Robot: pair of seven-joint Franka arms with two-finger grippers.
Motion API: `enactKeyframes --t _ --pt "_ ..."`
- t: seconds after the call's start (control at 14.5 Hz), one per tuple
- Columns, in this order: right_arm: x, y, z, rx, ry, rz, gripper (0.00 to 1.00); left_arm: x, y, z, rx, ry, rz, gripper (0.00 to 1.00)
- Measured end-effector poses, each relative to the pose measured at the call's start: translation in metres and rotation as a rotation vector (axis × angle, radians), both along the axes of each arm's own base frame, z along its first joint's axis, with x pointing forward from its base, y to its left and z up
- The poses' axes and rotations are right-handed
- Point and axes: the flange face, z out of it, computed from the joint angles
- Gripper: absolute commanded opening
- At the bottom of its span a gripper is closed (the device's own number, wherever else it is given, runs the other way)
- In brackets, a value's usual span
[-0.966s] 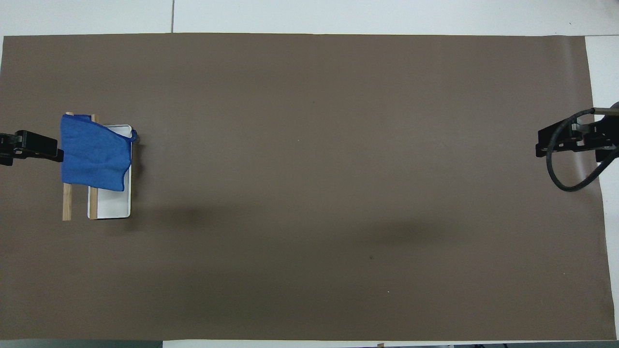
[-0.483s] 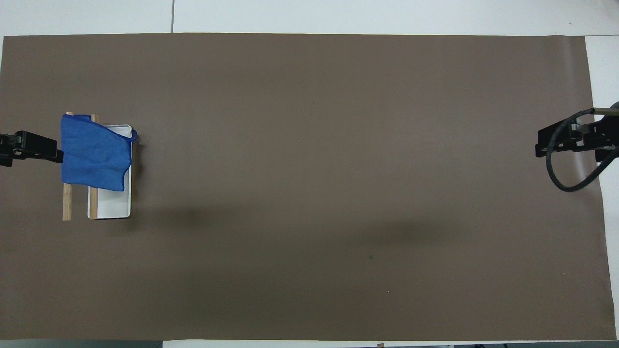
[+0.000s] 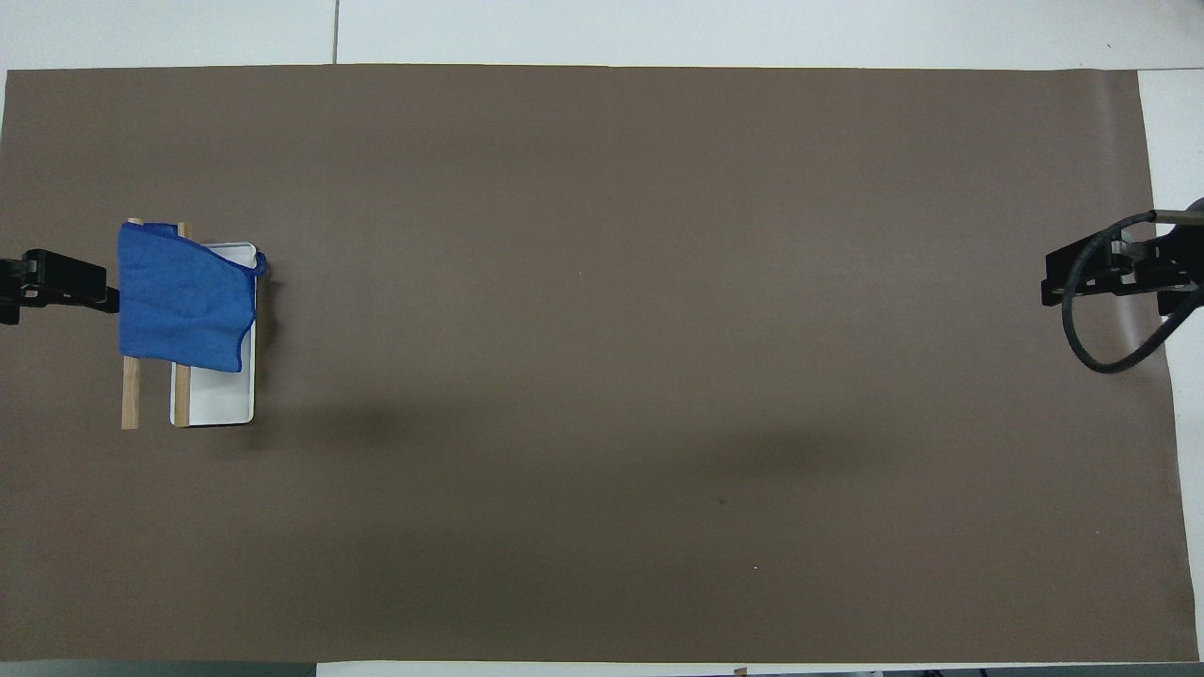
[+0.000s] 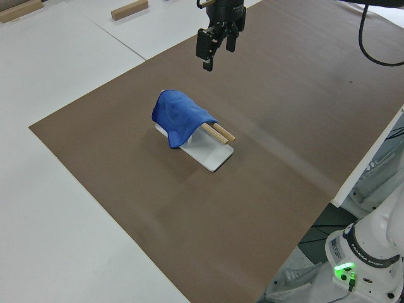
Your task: Right arm passes towel to left arm to hang
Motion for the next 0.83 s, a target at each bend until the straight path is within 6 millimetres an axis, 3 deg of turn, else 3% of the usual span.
enactKeyframes --t 0.83 --pt "0.0062 0.0002 -0.0027 0.001 -0.043 0.001 1.0 0.0005 -0.0006 0.0019 0.0 -0.011 -0.001 1.0"
